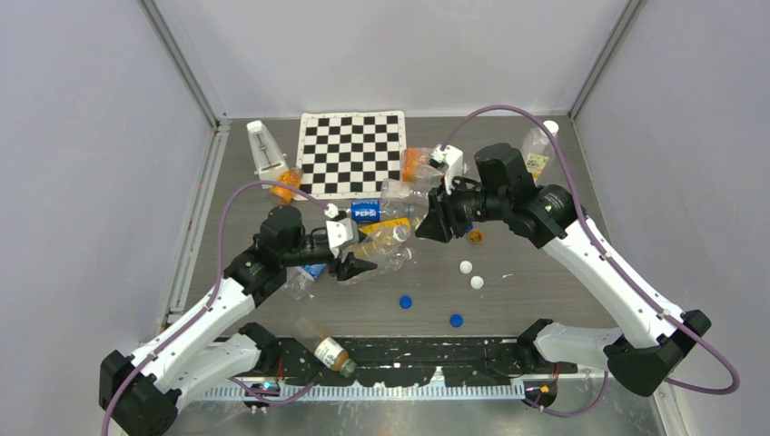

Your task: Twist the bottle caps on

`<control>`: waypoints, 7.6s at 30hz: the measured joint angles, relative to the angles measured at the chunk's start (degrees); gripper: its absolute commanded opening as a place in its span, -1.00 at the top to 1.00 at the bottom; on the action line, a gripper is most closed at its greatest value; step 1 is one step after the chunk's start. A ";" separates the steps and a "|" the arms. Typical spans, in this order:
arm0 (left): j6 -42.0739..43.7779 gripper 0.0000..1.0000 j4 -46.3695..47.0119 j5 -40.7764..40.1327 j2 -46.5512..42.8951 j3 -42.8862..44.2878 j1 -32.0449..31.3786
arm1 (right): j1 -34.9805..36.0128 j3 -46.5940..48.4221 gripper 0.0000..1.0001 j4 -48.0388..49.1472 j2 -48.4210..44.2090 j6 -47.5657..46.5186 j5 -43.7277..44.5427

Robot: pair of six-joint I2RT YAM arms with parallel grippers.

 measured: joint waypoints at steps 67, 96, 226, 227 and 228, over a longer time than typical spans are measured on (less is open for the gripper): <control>8.96 1.00 -12.96 4.13 9.11 7.50 0.39 | -0.92 7.17 0.79 -6.60 11.87 -14.23 -20.09; 4.04 1.00 0.20 -8.92 7.80 0.31 -0.52 | -5.03 -2.49 0.93 11.56 11.76 12.55 -14.05; -4.48 1.00 -0.63 -14.93 7.17 3.45 -1.64 | -31.41 -46.62 -0.15 6.93 -3.50 54.29 32.35; -4.48 1.00 -0.63 -14.91 7.17 3.45 -1.64 | -31.41 -46.49 -0.13 7.08 -3.10 54.23 32.35; -4.46 1.00 -0.63 -14.91 7.17 3.45 -1.64 | -31.41 -46.27 -0.12 7.08 -2.71 54.05 32.35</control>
